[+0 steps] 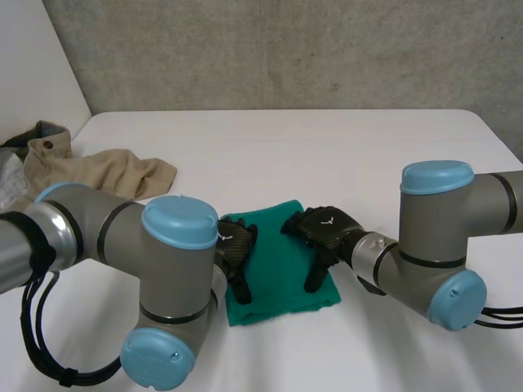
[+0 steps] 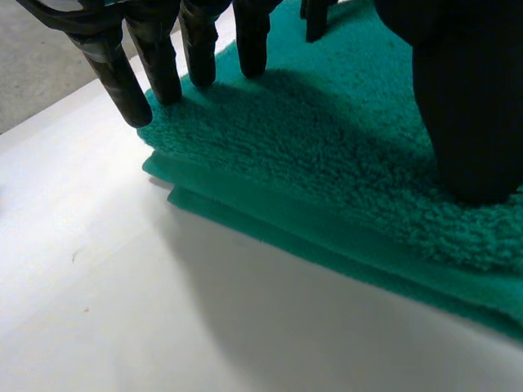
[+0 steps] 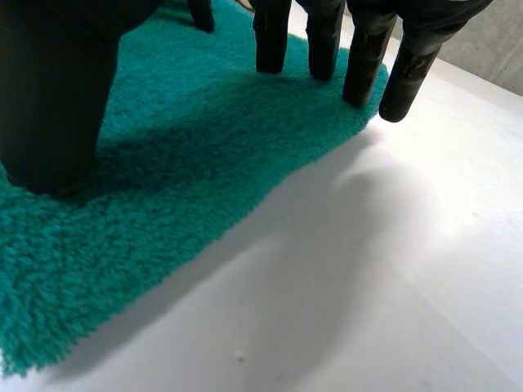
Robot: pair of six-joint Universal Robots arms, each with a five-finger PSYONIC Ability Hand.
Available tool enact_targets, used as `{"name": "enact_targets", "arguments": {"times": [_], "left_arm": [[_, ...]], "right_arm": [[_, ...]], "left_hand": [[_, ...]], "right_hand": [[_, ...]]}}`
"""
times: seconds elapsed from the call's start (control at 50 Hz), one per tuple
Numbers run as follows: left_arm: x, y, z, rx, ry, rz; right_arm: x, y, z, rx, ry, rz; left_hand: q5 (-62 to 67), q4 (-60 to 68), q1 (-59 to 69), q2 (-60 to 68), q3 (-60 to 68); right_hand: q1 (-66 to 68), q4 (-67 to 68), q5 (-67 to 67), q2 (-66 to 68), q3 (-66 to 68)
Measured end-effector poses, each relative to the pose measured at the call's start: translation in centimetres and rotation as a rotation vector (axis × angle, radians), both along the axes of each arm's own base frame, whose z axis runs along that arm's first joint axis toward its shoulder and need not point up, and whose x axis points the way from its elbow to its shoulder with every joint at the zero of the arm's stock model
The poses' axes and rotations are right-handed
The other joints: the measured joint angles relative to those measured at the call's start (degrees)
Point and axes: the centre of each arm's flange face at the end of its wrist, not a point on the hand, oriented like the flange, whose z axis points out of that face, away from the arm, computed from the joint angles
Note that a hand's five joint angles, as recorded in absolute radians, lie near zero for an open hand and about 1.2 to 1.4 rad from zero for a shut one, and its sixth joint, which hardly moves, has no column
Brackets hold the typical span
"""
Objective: Fold the laundry.
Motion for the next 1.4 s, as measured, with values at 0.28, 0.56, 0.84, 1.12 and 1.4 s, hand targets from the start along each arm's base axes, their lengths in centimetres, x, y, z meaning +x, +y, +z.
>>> {"name": "enact_targets", "arguments": {"times": [0.28, 0.56, 0.84, 1.12, 1.4], "left_arm": [[-0.7, -0.8, 6.3, -0.165, 0.080, -0.081], [-1.5, 0.6, 16.2, -0.289, 0.345, -0.408], [-0.3, -0.4, 16.9, -0.200, 0.435, -0.401], [0.9, -1.4, 15.8, -0.208, 0.382, -0.239], [1.8, -1.7, 14.8, -0.184, 0.357, -0.196]], "right_arm": [[-1.3, 0.4, 3.6, -0.117, -0.043, -0.069], [-6.5, 0.4, 3.7, -0.004, -0.151, -0.288], [-6.8, 1.4, 0.0, 0.204, -0.203, -0.292], [-4.5, 1.8, -1.1, 0.233, -0.252, -0.249], [-2.6, 2.6, -1.8, 0.262, -0.265, -0.209]], "left_hand": [[0.0, 0.0, 0.0, 0.0, 0.0], [0.0, 0.0, 0.0, 0.0, 0.0], [0.0, 0.0, 0.0, 0.0, 0.0], [0.0, 0.0, 0.0, 0.0, 0.0], [0.0, 0.0, 0.0, 0.0, 0.0]], "right_hand": [[0.0, 0.0, 0.0, 0.0, 0.0], [0.0, 0.0, 0.0, 0.0, 0.0], [0.0, 0.0, 0.0, 0.0, 0.0], [0.2, 0.1, 0.2, 0.2, 0.4], [6.3, 7.2, 6.1, 8.5, 8.6]]}}
